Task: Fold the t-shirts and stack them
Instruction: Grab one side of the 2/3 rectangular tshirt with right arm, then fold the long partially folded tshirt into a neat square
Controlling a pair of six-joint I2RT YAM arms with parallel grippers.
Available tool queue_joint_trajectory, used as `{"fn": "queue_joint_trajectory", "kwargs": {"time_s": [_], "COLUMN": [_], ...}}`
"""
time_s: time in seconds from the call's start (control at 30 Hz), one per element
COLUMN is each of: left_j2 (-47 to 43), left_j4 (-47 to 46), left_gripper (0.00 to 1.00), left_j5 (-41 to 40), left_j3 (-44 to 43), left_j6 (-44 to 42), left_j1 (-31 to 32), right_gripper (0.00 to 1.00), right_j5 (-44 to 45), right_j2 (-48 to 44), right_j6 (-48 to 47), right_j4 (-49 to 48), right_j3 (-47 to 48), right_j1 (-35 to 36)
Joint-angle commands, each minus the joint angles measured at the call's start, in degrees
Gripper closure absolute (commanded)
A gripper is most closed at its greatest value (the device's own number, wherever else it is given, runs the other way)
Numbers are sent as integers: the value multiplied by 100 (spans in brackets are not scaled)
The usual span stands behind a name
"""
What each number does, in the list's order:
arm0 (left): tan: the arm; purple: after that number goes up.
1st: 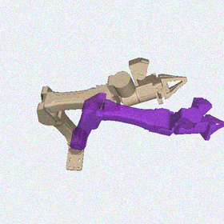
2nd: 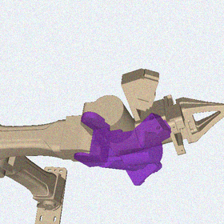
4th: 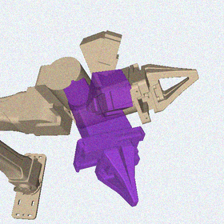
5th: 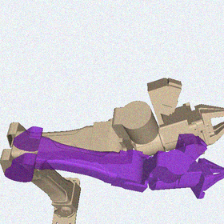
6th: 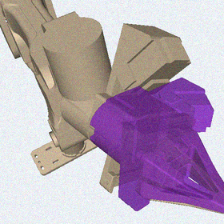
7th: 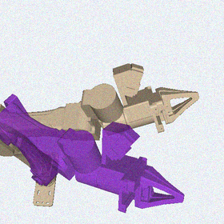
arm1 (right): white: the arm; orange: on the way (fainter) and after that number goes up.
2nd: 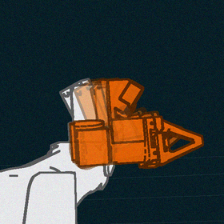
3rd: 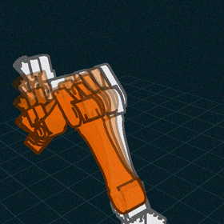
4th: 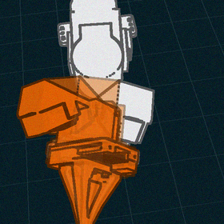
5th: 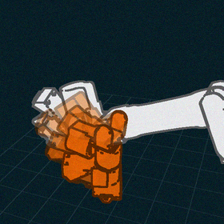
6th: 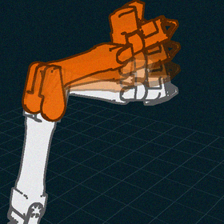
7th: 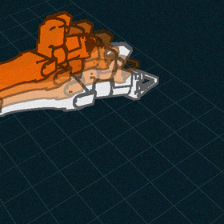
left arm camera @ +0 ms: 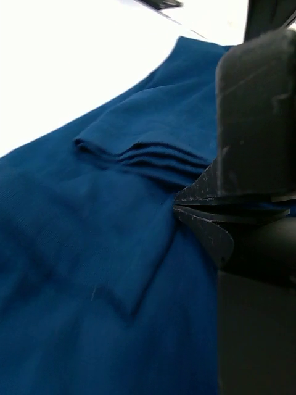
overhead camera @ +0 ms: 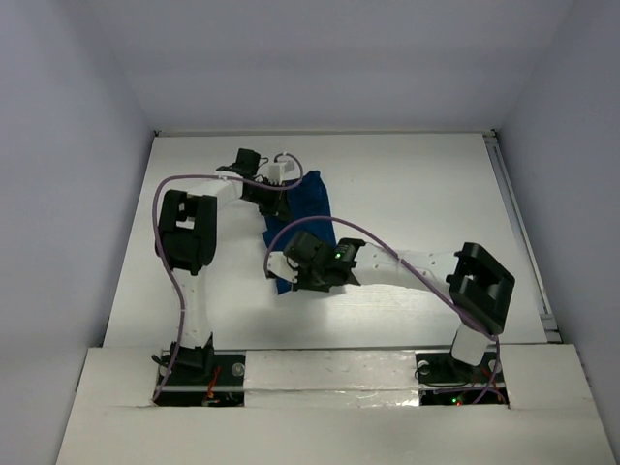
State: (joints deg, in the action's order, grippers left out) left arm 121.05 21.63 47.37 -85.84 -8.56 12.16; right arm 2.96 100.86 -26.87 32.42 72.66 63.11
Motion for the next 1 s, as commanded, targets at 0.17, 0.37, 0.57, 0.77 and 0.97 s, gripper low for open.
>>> {"fn": "queue_joint_trajectory", "kwargs": {"time_s": [0.17,0.37,0.57,0.77,0.97], "left_j2": [-126,-301,-126,-232,-328], "left_j4": [737,721,588,877,1361], "left_gripper": [100,100,100,100,100], "left_j5": [34,-439,-598,-441,8], "left_j3": [691,1157,1465,1571,1544], "left_j6": [-742,-832,-849,-1016,-1552], "left_j1": [655,955,1042,1429,1719], "right_gripper": [100,100,100,100,100], "right_j5": [-217,-208,-226,-68,283], "right_j2": [-250,-444,-751,-928,-788], "right_j6": [77,51,-11,-72,-230], "right_j4": [115,247,414,572,475], "right_j3": [37,116,187,336,503], "right_j1": [70,70,70,70,70]}}
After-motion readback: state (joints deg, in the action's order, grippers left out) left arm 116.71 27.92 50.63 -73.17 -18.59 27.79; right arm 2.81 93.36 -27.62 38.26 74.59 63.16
